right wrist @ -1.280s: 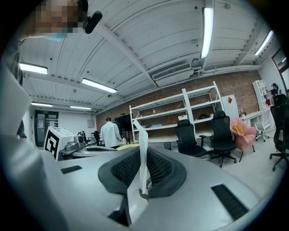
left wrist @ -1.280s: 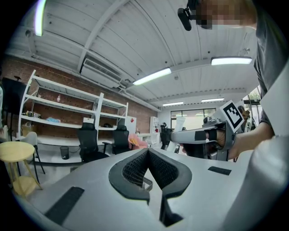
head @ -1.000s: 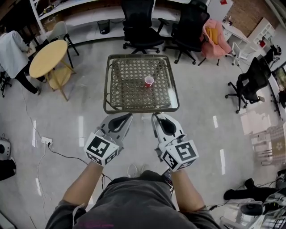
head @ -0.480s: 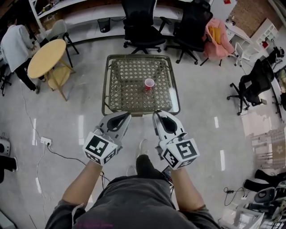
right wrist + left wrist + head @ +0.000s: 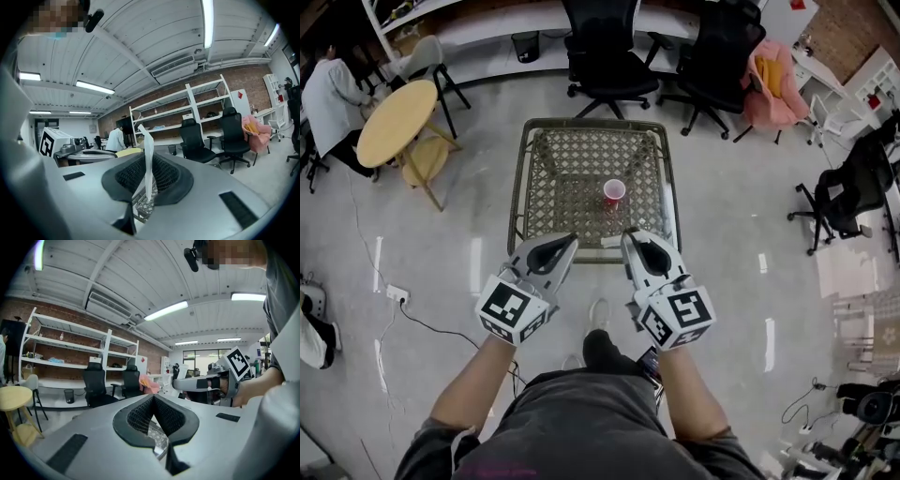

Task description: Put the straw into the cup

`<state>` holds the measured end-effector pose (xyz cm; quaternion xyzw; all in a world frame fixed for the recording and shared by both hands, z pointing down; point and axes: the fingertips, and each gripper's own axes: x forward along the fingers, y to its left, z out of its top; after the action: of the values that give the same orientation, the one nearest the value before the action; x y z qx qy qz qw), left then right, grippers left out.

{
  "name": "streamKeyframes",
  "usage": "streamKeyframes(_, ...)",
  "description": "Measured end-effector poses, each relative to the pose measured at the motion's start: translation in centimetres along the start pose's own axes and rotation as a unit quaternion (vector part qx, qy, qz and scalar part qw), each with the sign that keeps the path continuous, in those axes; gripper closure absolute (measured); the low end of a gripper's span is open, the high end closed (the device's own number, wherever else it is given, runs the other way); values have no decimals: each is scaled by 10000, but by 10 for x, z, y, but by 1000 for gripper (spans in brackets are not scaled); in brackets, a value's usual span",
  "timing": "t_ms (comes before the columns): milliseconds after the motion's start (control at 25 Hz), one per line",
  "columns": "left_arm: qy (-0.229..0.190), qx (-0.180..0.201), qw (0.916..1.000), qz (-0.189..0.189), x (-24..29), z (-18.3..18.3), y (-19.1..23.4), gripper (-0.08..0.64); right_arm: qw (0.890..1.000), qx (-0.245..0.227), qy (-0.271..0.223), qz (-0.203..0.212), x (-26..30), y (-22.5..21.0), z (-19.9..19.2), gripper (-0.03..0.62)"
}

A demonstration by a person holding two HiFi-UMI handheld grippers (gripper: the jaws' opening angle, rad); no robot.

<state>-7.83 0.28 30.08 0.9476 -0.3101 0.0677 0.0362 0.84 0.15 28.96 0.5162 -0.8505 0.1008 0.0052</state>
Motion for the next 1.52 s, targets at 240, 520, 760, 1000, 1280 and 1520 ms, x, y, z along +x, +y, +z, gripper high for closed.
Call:
streamKeyframes(240, 167, -112, 9998, 80, 49, -3, 23, 551, 9999, 72, 141, -23, 42, -55, -5, 549)
streamKeyframes(520, 332, -251, 9990, 166, 104, -12, 50, 551, 9993, 50, 364, -69, 100, -119, -29, 549)
streamKeyframes(760, 454, -373, 9979, 266, 140, -23, 70, 551, 9982, -6, 593, -20, 143, -160, -58, 549)
streamKeyframes(1000, 562, -517, 9966, 307, 163, -42, 83, 551, 9966, -77, 820, -5, 175, -184, -93, 549)
streamKeyframes(1280, 745, -682, 9941, 389, 177, -77, 99, 551, 9940, -23, 1090, 9, 196, -199, -131, 548)
streamKeyframes(1520, 864, -766, 9926, 381, 189, -96, 111, 551, 9922, 10, 1245, -13, 211, -207, -155, 548)
